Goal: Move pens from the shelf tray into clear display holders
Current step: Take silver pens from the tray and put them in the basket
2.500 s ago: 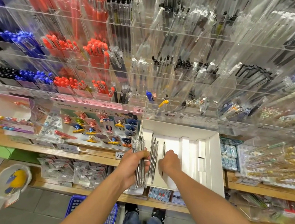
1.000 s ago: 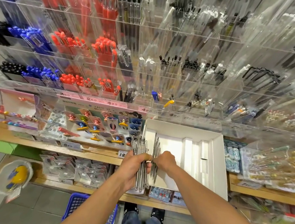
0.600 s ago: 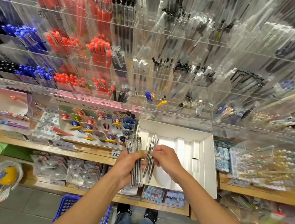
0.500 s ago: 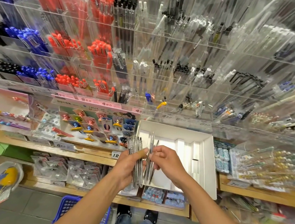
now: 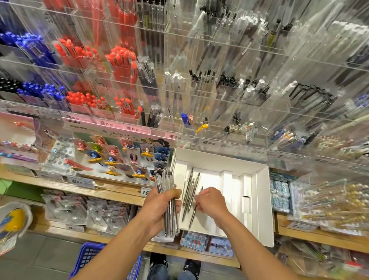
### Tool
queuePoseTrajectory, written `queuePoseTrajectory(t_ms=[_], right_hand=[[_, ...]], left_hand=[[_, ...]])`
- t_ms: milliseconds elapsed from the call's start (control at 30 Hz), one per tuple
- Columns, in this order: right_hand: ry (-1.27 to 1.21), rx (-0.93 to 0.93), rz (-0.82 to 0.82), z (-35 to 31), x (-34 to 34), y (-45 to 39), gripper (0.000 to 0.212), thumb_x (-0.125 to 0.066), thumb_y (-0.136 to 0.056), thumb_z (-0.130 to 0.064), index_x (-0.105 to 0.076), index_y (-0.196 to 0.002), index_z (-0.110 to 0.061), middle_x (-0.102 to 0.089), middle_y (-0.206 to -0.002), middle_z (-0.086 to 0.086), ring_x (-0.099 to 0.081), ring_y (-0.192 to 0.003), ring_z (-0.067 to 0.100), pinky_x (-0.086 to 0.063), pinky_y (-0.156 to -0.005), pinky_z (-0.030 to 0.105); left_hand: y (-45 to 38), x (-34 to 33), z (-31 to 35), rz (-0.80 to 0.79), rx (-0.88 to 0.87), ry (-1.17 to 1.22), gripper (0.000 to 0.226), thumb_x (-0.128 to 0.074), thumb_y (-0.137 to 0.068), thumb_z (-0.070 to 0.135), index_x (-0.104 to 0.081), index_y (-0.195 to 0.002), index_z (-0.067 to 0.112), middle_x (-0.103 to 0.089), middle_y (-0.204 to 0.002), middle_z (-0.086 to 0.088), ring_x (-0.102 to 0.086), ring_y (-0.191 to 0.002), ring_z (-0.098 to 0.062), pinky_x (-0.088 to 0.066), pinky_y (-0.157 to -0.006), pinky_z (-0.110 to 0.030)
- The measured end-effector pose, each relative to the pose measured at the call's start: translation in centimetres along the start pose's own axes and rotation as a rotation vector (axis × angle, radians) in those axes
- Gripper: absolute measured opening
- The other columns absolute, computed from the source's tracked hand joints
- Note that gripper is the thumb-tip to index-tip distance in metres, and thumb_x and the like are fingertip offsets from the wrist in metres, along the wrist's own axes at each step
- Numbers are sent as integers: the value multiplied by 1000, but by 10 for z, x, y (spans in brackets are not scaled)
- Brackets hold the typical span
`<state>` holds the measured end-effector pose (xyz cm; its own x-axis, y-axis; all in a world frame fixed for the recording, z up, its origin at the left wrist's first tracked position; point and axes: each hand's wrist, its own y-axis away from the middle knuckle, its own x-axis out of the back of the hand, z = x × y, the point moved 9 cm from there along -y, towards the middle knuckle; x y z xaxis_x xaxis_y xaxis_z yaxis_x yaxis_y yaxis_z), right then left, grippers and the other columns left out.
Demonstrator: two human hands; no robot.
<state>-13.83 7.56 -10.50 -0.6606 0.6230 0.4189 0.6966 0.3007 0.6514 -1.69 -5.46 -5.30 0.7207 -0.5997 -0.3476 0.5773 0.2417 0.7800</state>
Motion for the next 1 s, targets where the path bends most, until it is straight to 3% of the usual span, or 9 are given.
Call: queuePoseTrajectory(t_ms=[100, 200, 333, 400, 533, 633, 733, 900, 1000], right_hand=[[351, -134, 7, 25, -12, -19, 18, -64, -84, -15, -47, -81, -10, -50, -67, 5, -52, -57, 18, -36, -49, 22], [426, -162, 71, 31, -13, -30, 19, -62, -86, -15, -46, -94, -9, -50, -73, -1, -48, -58, 11, -31, -42, 22], [500, -154, 77, 25, -13, -32, 23, -61, -85, -14, -46, -68, -13, -50, -65, -2, -48, -54, 10, -31, -41, 21], [420, -103, 73, 14, -11, -27, 23, -59, -87, -17, -48, -67, -13, -51, -66, -1, -49, -55, 13, -35, -46, 23], [27, 109, 42, -24, 0, 2, 24, -54, -92, -23, -68, -112, -17, -65, -100, -4, -60, -87, 16, -48, -76, 31], [-220, 273, -127, -58, -5, 37, 22, -58, -94, -22, -73, -105, -33, -71, -83, 2, -62, -72, 14, -52, -74, 36], [-281, 334, -192, -81, -10, 66, 22, -64, -93, -23, -67, -106, -41, -63, -76, 3, -63, -73, 17, -52, -78, 33], [-242, 388, -166, -91, -18, 88, 18, -73, -86, -21, -70, -97, -35, -49, -61, -7, -44, -56, 12, -41, -59, 28], [-267, 354, -129, -85, -17, 87, 32, -80, -79, -16, -68, -105, -28, -60, -65, -10, -57, -61, 5, -55, -69, 26]], left_hand=[[0, 2, -2, 5, 8, -10, 43, -65, -87, -5, -49, -127, -10, -63, -86, -16, -62, -60, -19, -55, -52, -28], [-2, 1, -2, -10, 11, -8, 46, -67, -87, -4, -48, -129, -10, -64, -85, -16, -63, -61, -20, -56, -53, -28], [-3, 0, -2, -25, 16, 14, 51, -69, -85, -5, -47, -131, -10, -67, -78, -11, -62, -60, -20, -55, -52, -27], [-2, -2, -1, -37, 15, 24, 53, -71, -84, -2, -47, -131, -11, -69, -75, -10, -62, -60, -19, -55, -52, -27], [1, -7, 3, -79, -4, 20, 65, -80, -67, 15, -54, -123, -5, -69, -73, -8, -62, -59, -18, -55, -51, -26], [2, -10, 5, -86, -13, 40, 50, -80, -66, 21, -63, -109, 0, -68, -71, -7, -62, -57, -16, -54, -50, -27], [6, -13, 7, -102, -25, 77, 49, -77, -73, 22, -64, -113, -4, -71, -74, -11, -65, -57, -18, -55, -50, -28], [7, -12, 6, -93, -13, 107, 86, -77, -77, 17, -32, -147, -5, -66, -117, -32, -68, -107, -40, -56, -92, -51], [6, -10, 4, -77, -2, 120, 92, -75, -80, 5, -19, -153, -2, -64, -119, -33, -67, -109, -40, -53, -95, -53]])
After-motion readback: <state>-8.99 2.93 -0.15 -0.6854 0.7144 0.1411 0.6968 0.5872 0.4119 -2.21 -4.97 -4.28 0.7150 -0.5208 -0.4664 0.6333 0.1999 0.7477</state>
